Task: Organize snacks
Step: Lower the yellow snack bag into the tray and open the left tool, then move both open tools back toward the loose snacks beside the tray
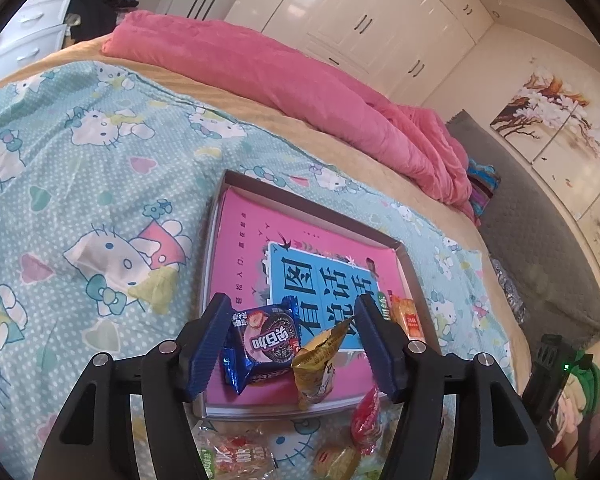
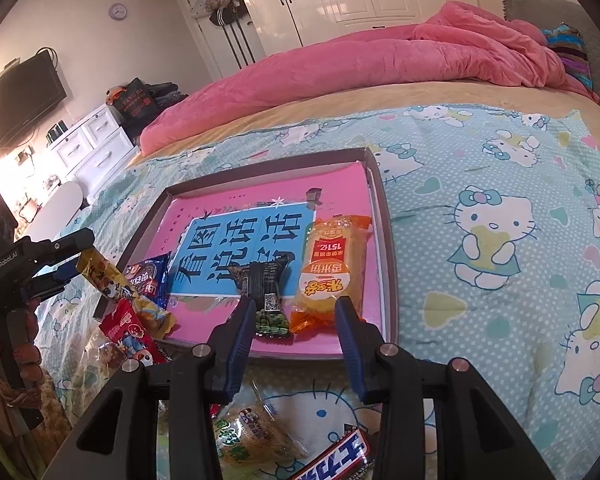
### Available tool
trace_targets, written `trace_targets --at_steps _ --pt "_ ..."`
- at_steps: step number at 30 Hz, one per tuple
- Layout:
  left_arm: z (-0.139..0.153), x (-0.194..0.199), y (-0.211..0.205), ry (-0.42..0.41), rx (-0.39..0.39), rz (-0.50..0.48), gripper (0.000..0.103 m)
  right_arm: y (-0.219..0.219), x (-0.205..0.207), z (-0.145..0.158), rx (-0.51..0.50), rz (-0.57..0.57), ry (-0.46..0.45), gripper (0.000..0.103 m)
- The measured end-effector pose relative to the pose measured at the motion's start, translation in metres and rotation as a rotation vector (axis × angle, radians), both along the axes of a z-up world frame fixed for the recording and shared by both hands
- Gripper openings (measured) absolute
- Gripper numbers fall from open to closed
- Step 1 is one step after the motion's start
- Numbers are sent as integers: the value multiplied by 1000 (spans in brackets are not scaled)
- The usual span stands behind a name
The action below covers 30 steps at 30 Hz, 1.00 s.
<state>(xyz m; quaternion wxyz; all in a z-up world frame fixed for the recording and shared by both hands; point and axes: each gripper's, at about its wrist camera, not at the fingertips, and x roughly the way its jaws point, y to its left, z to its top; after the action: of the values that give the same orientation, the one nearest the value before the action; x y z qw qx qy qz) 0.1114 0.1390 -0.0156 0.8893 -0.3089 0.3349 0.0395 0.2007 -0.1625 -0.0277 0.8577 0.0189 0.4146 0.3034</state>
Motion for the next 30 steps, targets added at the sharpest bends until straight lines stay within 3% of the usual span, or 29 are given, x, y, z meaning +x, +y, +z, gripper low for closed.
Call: trace_targets --at_steps 10,26,30 --pt "12 -12 1 -28 23 20 74 -5 2 4 17 -12 -2 47" --pt "30 -28 -29 -45 103 -56 78 2 -8 12 25 45 -24 52" --pt "30 -30 -39 -31 101 -87 79 3 -12 16 28 61 -40 57"
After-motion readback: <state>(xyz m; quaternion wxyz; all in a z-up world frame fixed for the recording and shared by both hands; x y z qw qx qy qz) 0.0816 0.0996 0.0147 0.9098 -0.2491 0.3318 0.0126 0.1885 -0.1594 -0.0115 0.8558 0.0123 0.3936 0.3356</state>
